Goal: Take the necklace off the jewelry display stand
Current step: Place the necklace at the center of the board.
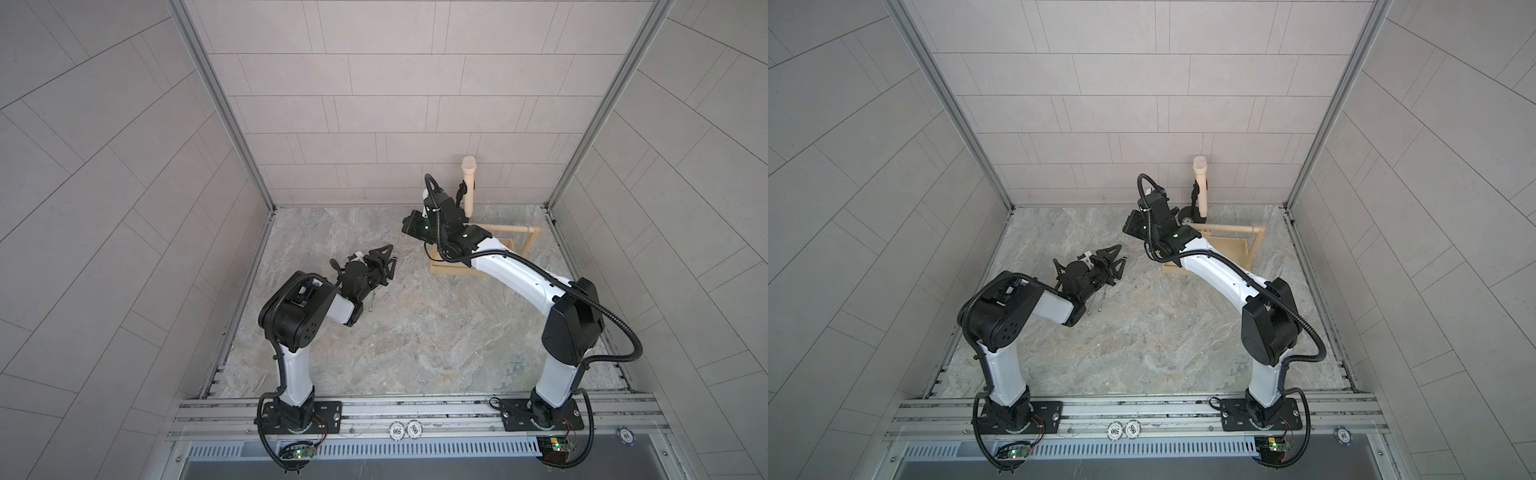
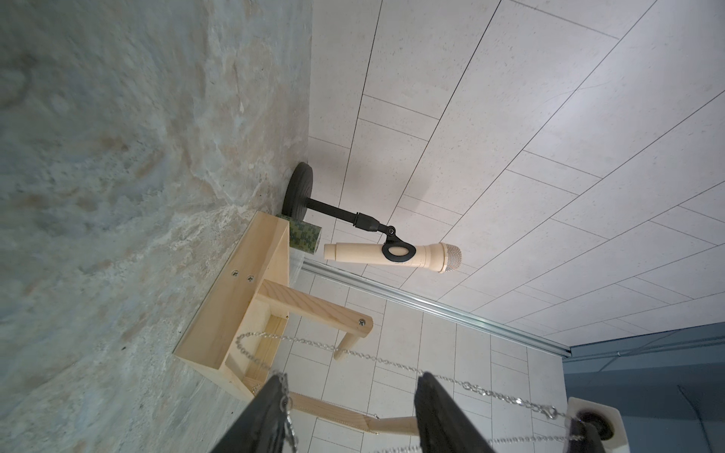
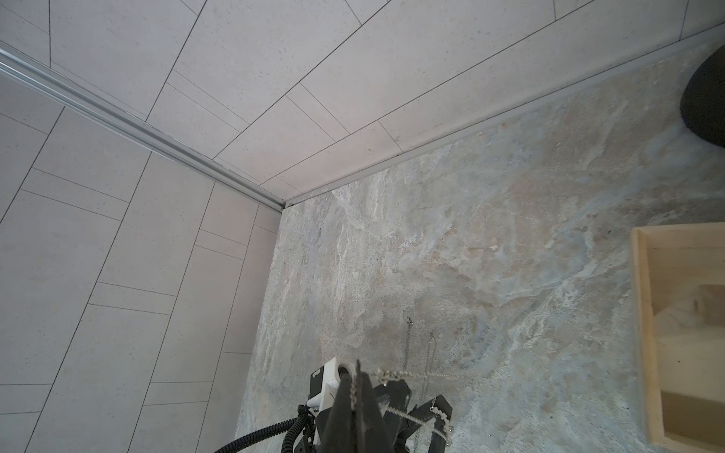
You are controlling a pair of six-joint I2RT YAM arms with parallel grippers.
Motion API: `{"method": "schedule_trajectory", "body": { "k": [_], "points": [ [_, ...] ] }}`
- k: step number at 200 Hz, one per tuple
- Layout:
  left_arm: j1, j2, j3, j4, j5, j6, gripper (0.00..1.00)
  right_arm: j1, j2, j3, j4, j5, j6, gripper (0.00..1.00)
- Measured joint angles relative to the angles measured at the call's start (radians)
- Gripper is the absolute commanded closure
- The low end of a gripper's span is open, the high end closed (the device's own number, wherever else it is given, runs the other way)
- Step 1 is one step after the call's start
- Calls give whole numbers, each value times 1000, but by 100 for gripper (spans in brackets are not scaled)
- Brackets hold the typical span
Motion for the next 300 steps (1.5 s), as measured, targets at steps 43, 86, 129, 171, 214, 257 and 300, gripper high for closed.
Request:
{"method": "schedule_trajectory", "body": {
  "k": [43,86,129,171,214,257,300],
  "points": [
    [0,0,-8,8,6,6,44,0,0,1,0,0,0,100],
    [0,0,-8,11,10,7,44,0,0,1,0,0,3,100],
    [-6,0,-14,11,14,7,44,-9,0,1,0,1,8,100],
    [-12,0,-19,11,21,8,44,-16,0,1,1,0,14,100],
    [-17,0,-20,11,20,10,45,-18,0,1,1,-1,18,100],
    [-23,6,-20,12,21,11,48,-18,0,1,5,-3,19,100],
    [-23,16,-20,11,21,14,53,-18,0,1,7,-6,22,100]
  ]
}}
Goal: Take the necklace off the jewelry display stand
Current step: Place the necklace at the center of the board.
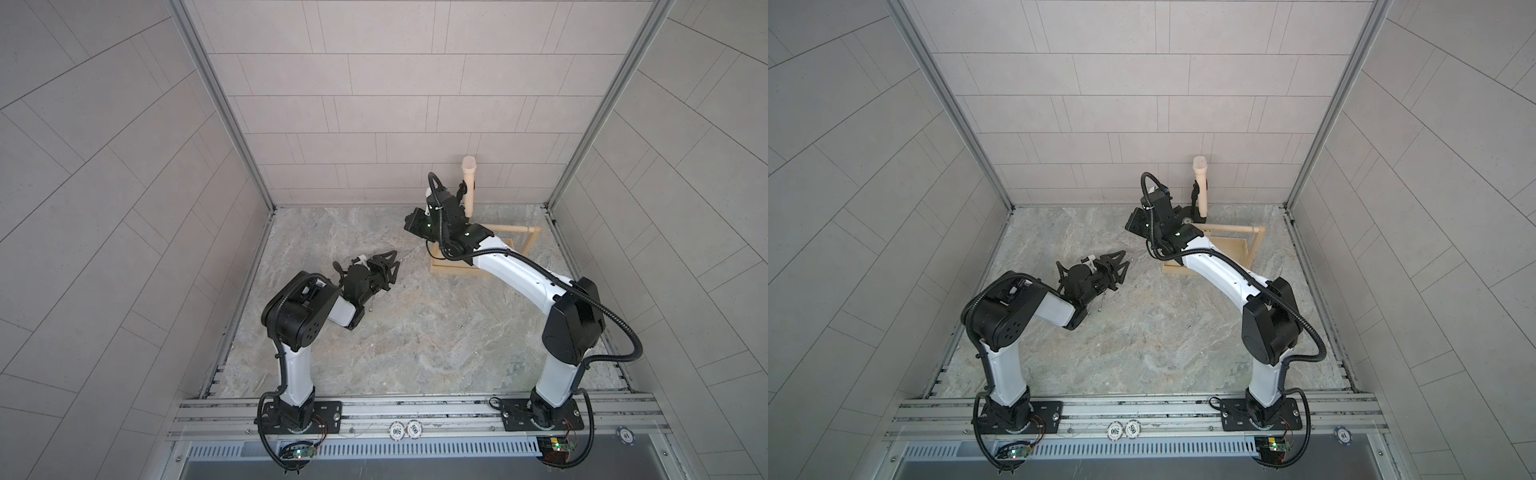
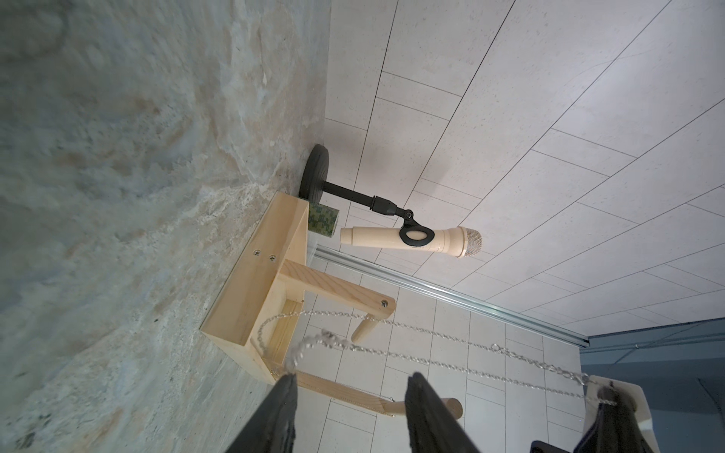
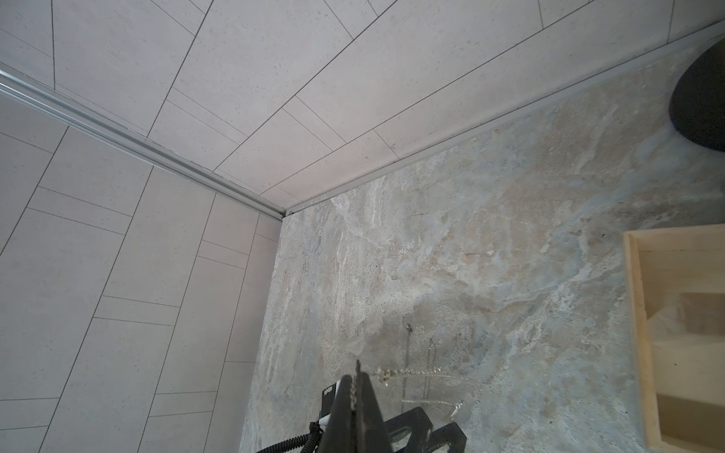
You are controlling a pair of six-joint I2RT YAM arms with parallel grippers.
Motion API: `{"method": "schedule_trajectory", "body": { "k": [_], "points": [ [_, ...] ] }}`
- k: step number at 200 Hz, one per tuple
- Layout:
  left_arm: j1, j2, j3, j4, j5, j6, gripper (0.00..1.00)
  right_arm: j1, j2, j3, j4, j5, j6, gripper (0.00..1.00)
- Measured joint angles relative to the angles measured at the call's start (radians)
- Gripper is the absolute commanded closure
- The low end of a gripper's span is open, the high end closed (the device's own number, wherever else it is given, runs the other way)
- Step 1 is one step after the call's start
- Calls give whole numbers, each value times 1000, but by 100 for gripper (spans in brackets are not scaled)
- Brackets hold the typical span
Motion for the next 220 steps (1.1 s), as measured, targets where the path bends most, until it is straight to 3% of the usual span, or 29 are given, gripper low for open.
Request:
{"method": "schedule_trajectory", "body": {
  "k": [220],
  "points": [
    [0,12,19,0,-1,0,51,7,-39,-11,14,-44,8,100]
  ]
}}
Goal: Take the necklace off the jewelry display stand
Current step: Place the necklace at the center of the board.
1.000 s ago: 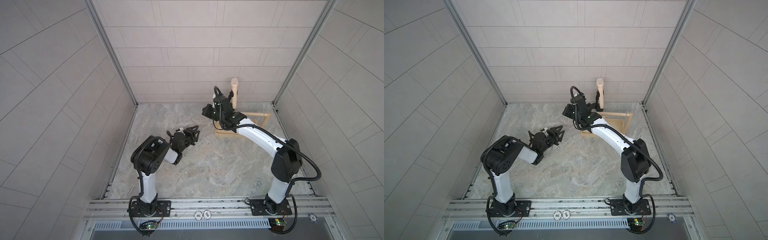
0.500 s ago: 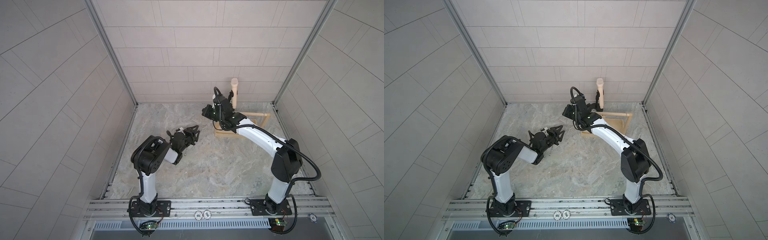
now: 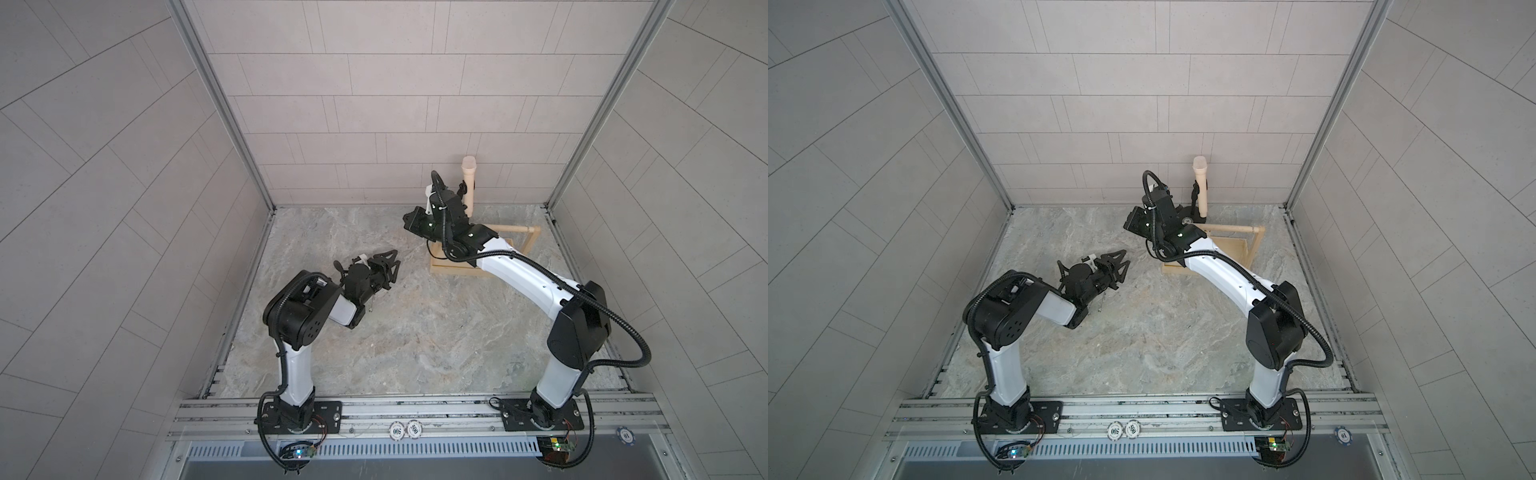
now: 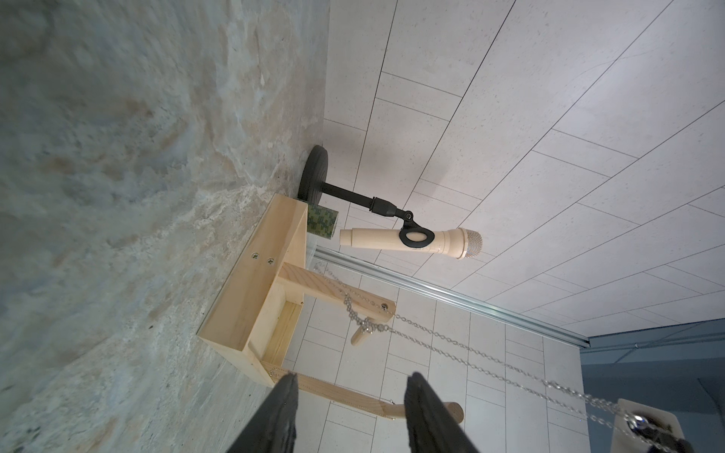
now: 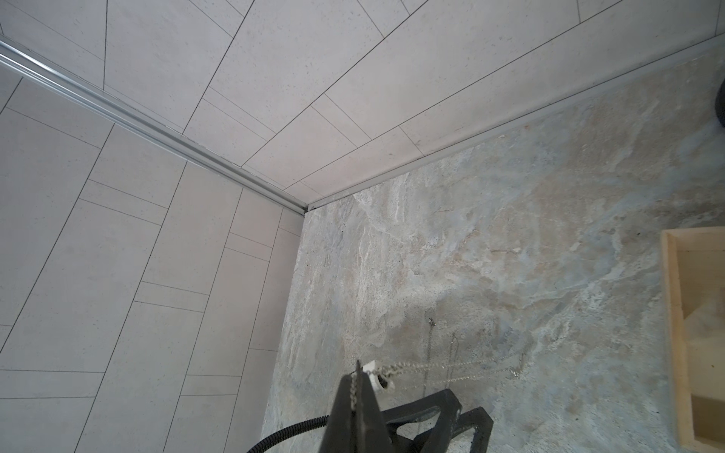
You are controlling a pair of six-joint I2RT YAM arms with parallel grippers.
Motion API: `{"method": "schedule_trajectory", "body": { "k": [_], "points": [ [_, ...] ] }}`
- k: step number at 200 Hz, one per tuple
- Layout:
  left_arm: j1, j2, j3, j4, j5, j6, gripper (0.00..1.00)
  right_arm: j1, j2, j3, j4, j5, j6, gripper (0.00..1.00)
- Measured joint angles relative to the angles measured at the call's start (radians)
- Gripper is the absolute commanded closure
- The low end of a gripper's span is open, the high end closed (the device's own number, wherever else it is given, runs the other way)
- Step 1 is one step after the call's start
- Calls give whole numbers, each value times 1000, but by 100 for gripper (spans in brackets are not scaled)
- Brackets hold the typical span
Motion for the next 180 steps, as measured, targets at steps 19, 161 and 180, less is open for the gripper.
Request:
{"method": "schedule_trajectory", "body": {
  "k": [19,161,180],
  "points": [
    [0,0,8,0,0,0,51,0,0,0,0,-2,0,100],
    [-18,3,45,1,-33,-27,51,13,-6,-33,31,-10,23,100],
    [-25,7,54,3,-43,-38,51,13,-6,-33,31,-10,23,100]
  ]
}}
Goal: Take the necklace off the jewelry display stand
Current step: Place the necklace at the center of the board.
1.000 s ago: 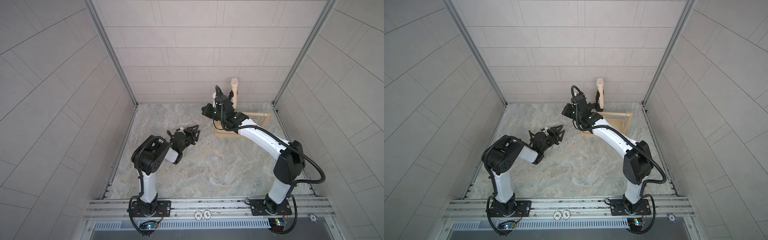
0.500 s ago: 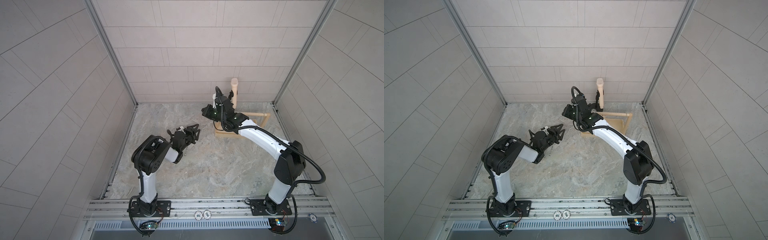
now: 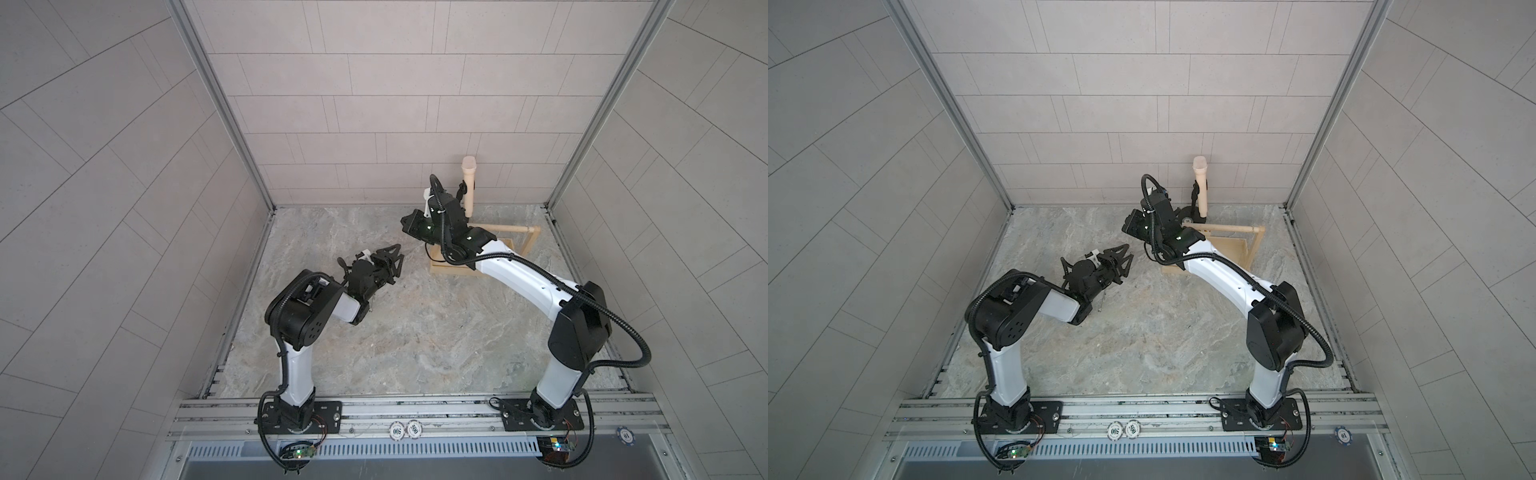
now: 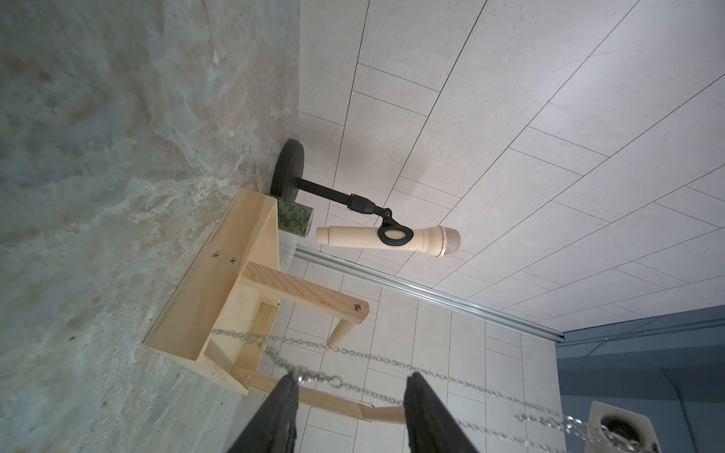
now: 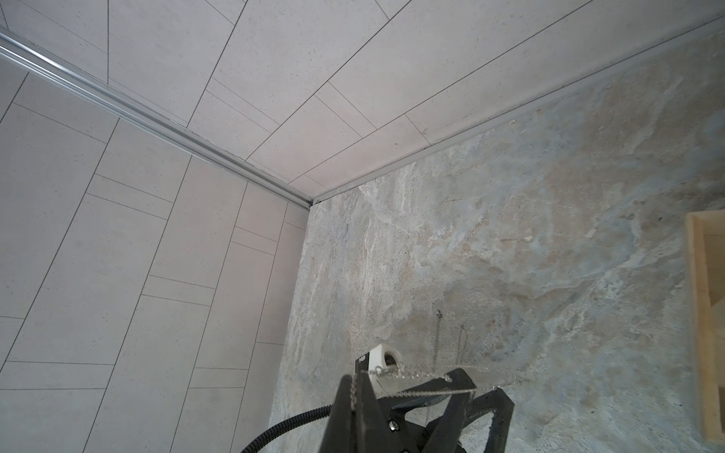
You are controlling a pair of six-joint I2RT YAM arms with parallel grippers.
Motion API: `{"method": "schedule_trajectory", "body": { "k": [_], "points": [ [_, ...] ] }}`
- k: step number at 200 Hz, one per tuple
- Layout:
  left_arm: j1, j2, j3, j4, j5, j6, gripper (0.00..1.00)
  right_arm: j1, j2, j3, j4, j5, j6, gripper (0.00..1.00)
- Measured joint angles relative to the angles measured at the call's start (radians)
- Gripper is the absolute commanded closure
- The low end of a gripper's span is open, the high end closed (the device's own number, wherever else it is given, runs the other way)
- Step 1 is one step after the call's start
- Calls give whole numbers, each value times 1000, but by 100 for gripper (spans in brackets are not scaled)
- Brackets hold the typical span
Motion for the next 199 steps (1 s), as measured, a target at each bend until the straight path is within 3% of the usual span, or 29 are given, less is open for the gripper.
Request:
{"method": "schedule_trajectory", "body": {
  "k": [199],
  "points": [
    [-19,10,15,2,-82,-57,53,6,-24,-26,15,0,13,100]
  ]
}}
